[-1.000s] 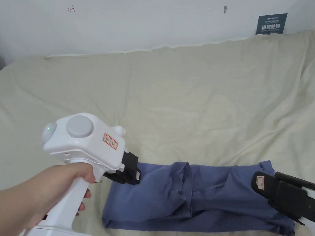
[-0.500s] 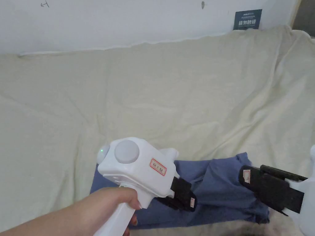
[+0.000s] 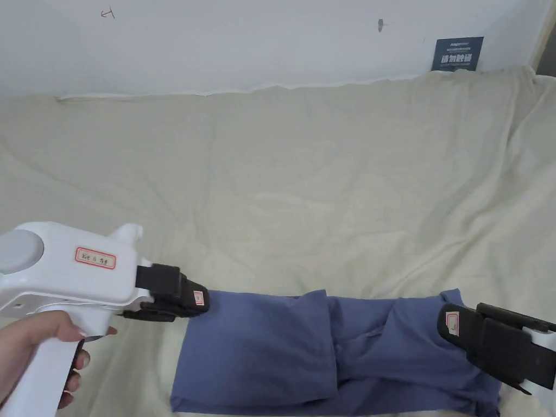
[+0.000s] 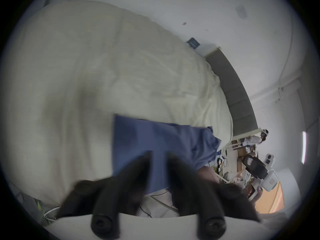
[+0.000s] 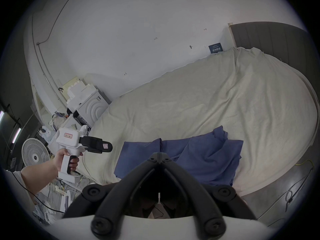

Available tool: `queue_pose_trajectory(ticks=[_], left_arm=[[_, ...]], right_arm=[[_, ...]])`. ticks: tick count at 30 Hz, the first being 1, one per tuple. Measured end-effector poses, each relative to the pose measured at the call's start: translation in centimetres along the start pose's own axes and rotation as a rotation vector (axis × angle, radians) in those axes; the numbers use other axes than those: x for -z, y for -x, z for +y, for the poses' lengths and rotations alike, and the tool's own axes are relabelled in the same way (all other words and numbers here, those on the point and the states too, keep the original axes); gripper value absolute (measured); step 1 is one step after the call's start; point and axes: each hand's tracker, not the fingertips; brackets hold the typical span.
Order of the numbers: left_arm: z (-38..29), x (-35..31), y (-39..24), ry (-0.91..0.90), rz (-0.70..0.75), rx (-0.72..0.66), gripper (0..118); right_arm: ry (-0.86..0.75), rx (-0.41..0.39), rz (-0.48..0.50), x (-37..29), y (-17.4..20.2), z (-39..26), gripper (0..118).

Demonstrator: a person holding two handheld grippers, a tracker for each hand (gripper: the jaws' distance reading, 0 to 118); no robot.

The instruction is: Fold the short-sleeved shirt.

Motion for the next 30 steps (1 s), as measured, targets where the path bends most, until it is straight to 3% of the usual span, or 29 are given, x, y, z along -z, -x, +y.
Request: queue_pose_trajectory(ticks=[1, 2, 5, 9, 15, 18, 22, 24, 25, 26, 27, 28, 29, 30], left_arm=[[0.0, 0.2, 1.2, 0.005, 0.004, -0.017, 95], [0.0, 1.0, 1.8, 0.04, -0.001, -0.03, 118], [-0.6, 3.0, 4.5, 0.108, -0.1, -0.076, 118], [-1.8, 6.1, 6.3, 0.18, -0.226, -0.156, 118], [-1.5, 7.6, 6.7, 0.214, -0.396, -0.047, 118], [-1.1, 9.5, 6.6, 0.191, -0.422, -0.073, 118], [-1.3, 9.8, 6.6, 0.094, -0.438, -0.209, 118], [-1.3, 9.5, 6.3, 0.095, -0.44, -0.186, 118], [-1.3, 9.5, 6.3, 0.113, -0.416, -0.143, 112], [-1.5, 9.3, 5.7, 0.121, -0.356, -0.119, 95], [-1.4, 8.9, 5.6, 0.102, -0.279, -0.085, 31], [-1.3, 8.6, 5.5, 0.075, -0.159, -0.06, 8], [-1.3, 8.7, 5.4, 0.077, -0.056, -0.046, 8], [-1.4, 8.4, 4.9, 0.1, -0.081, -0.061, 8]], right_arm=[[0.01, -0.013, -0.004, 0.3, 0.4, -0.1, 0], [0.021, -0.035, -0.01, 0.6, 0.8, -0.1, 0], [0.036, -0.102, -0.049, 1.7, 1.9, -0.7, 0], [0.069, -0.083, -0.02, 2.8, 3.7, -1.0, 0], [0.081, -0.086, -0.025, 3.8, 5.0, -0.7, 0], [0.091, -0.08, -0.027, 4.4, 5.0, -0.5, 0], [0.106, -0.069, -0.017, 4.7, 5.1, -0.6, 0], [0.114, -0.083, -0.021, 4.8, 5.3, -0.8, 0], [0.116, -0.108, -0.042, 4.7, 5.5, -1.0, 0], [0.116, -0.132, -0.059, 4.6, 5.7, -1.1, 0], [0.112, -0.134, -0.048, 4.5, 5.8, -1.2, 0], [0.111, -0.137, -0.037, 4.4, 5.8, -1.2, 0], [0.11, -0.138, -0.033, 4.3, 6.0, -1.3, 0], [0.109, -0.133, -0.029, 4.3, 6.0, -1.2, 0]])
